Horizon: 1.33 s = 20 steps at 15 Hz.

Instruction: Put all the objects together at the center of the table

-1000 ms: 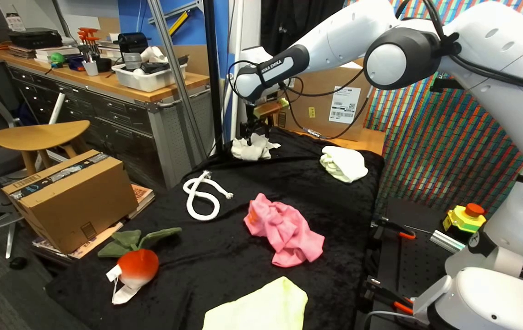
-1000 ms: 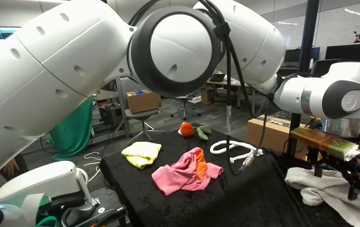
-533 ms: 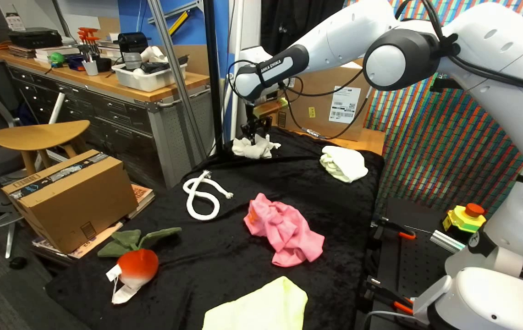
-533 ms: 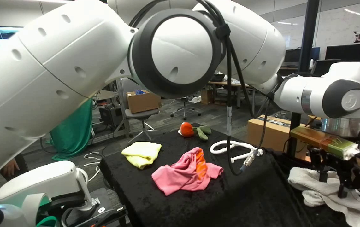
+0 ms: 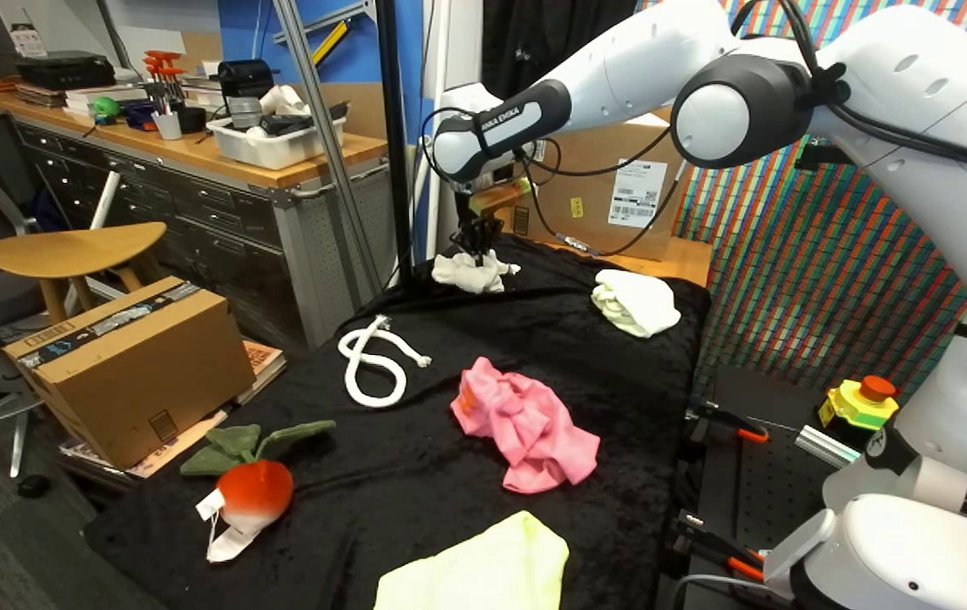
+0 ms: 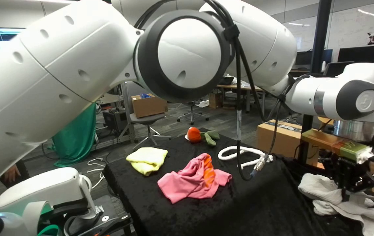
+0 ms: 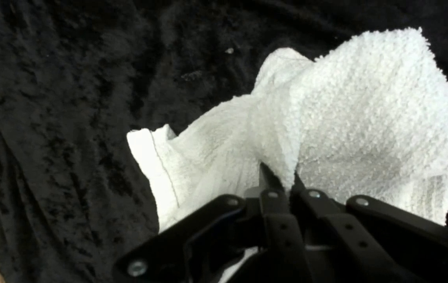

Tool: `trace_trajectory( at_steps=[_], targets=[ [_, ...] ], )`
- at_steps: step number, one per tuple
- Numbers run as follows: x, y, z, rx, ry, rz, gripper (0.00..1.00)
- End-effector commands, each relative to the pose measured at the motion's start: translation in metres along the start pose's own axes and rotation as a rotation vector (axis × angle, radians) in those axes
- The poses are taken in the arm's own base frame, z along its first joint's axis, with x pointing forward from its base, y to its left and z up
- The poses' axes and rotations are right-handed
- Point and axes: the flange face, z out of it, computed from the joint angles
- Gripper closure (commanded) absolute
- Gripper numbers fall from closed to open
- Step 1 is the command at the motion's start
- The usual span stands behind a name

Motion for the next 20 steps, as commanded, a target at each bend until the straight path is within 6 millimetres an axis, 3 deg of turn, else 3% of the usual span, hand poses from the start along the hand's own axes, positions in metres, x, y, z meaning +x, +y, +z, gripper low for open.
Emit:
trace_trajectory(
  at_steps=[1,5,11,15,20],
  targets=[
    [-0.006,0.005,-0.020,0.000,-0.076,-0.039,0.97],
    [-0.011,0.012,-0.054,-0.019,-0.049,-0.066,0.97],
    [-0.029,0.037,-0.145,-0.022,0.061,-0.082,0.97],
    [-0.061,0.051,-0.200,-0.020,0.099,-0.120,0.97],
    [-0.117,0.058,-0.247,0.004,0.112,-0.201,0.97]
  ],
)
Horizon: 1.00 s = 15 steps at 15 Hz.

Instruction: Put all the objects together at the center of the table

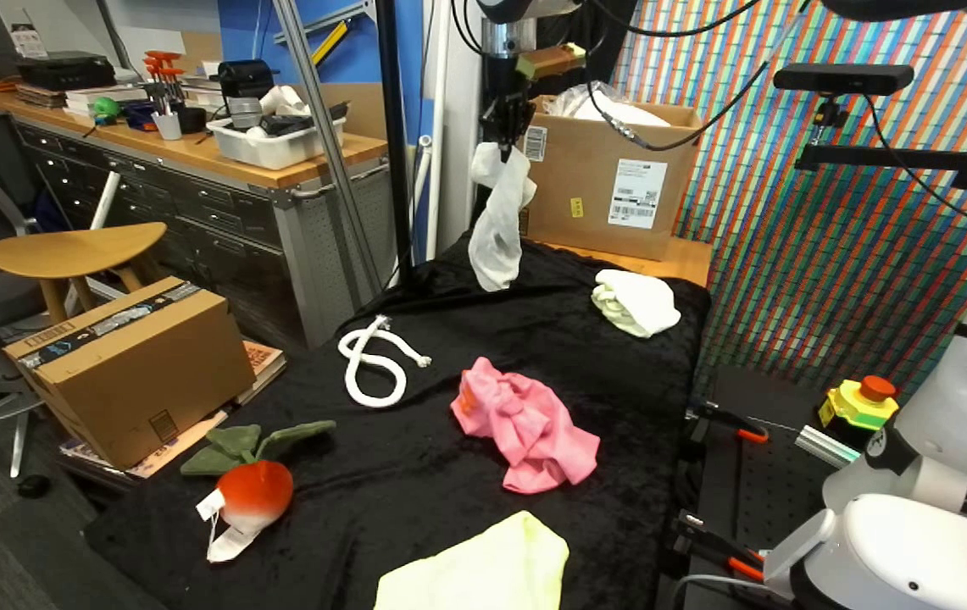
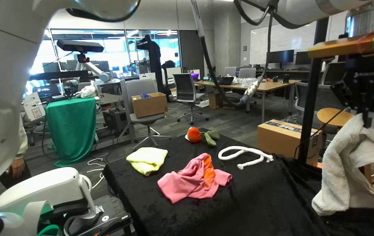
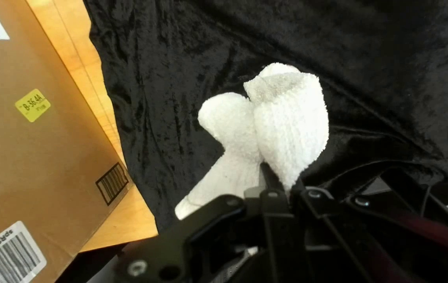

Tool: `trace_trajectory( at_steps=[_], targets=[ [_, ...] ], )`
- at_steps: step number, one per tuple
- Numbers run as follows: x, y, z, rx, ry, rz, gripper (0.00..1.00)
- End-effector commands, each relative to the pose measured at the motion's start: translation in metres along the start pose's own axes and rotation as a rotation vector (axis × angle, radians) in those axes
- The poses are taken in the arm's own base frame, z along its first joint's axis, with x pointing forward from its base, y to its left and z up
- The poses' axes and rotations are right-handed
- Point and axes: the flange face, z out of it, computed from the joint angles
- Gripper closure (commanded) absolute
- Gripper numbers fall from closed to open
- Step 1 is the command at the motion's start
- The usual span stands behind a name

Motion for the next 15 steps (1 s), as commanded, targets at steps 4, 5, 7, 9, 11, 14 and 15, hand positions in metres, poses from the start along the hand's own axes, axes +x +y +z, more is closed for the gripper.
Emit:
trace_trajectory(
  at_steps=[4,5,7,9,11,14,15],
  targets=[
    [-0.083,-0.008,-0.065,0.033,0.046,-0.116,0.98],
    [-0.094,-0.009,-0.075,0.045,0.056,-0.128,0.98],
    [-0.113,-0.014,-0.089,0.057,0.083,-0.149,0.98],
    [-0.128,-0.022,-0.100,0.059,0.128,-0.173,0.98],
    [-0.144,-0.030,-0.112,0.069,0.174,-0.191,0.97],
    [-0.165,-0.042,-0.121,0.071,0.246,-0.229,0.97],
    [-0.172,-0.045,-0.123,0.069,0.261,-0.245,0.97]
  ],
)
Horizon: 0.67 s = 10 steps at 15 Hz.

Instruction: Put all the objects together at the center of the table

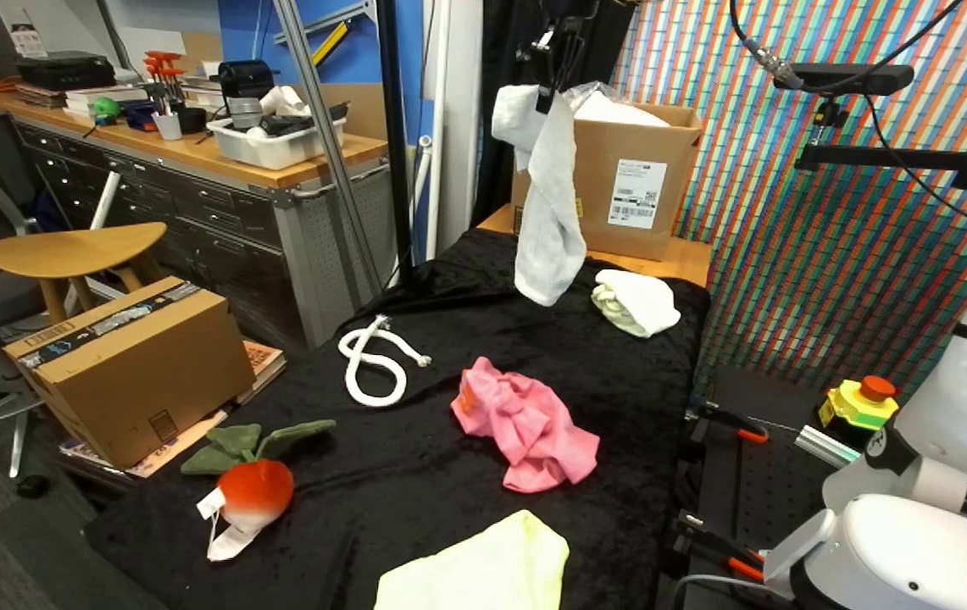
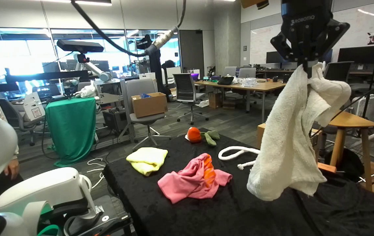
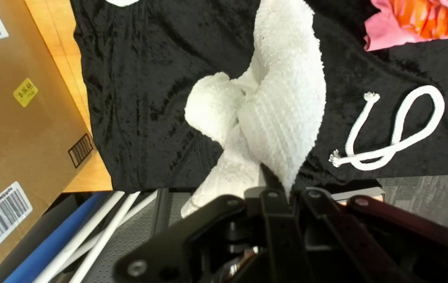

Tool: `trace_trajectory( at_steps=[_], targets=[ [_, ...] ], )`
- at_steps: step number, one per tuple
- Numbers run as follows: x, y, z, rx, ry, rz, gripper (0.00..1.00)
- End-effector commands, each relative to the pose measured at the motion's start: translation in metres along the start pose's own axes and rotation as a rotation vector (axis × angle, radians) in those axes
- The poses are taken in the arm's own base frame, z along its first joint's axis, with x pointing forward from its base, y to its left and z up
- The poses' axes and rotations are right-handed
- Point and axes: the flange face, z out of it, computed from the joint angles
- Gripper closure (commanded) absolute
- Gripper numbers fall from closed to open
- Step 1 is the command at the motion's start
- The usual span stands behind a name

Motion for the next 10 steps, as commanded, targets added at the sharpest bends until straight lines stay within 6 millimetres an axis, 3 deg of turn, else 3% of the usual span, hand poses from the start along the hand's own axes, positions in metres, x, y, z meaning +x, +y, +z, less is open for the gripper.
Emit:
trace_trajectory(
  at_steps=[1,5,10],
  targets=[
    [-0.030,-0.021,-0.011,0.002,0.088,-0.069,0.97],
    [-0.051,-0.048,-0.007,0.014,0.116,-0.072,0.97],
    [-0.076,-0.099,-0.003,0.091,0.064,-0.080,0.97]
  ],
)
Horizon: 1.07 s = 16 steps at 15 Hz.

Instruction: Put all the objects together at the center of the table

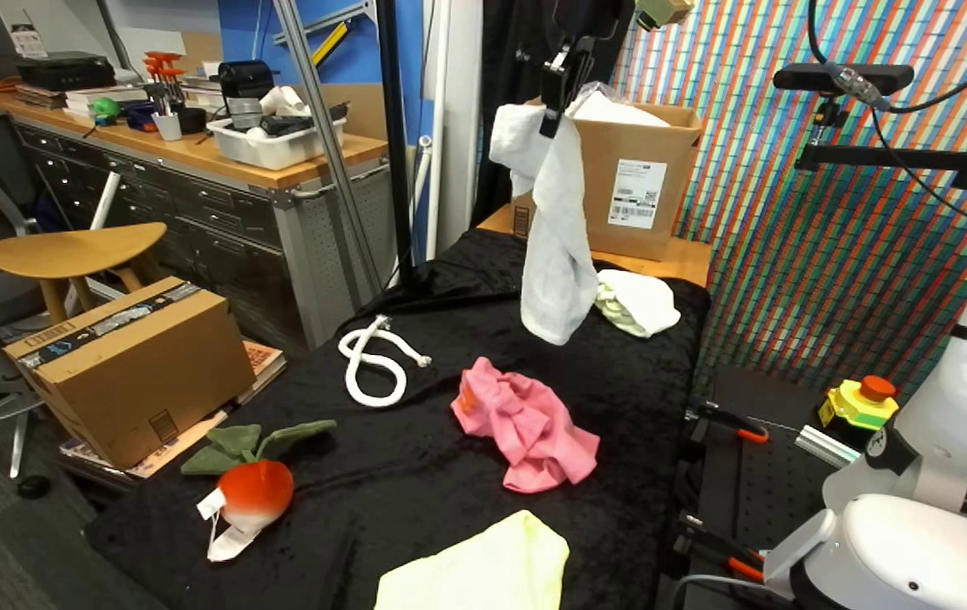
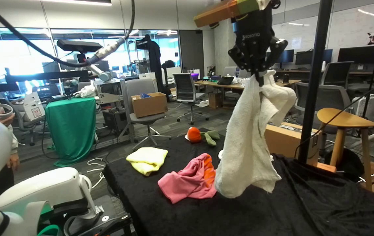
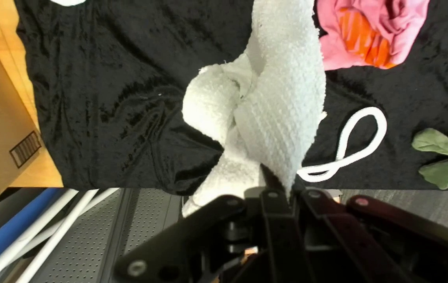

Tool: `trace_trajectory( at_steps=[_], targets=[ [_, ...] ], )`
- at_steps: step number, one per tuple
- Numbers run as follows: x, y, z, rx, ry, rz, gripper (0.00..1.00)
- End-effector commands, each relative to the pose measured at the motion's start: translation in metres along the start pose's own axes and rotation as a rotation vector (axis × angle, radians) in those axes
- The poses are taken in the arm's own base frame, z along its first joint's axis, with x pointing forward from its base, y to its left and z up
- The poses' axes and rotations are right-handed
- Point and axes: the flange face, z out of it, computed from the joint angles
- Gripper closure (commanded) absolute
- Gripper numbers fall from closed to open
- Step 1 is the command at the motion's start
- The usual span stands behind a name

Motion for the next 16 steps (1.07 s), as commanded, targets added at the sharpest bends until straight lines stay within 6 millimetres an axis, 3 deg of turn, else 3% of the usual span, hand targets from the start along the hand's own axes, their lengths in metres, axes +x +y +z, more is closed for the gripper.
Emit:
trace_trajectory(
  at_steps=[1,9,16],
  targets=[
    [-0.023,-0.039,-0.008,0.059,-0.004,-0.021,0.97],
    [-0.046,-0.113,-0.001,0.108,-0.095,-0.169,0.97],
    [-0.062,-0.169,0.041,0.081,-0.159,-0.255,0.97]
  ],
)
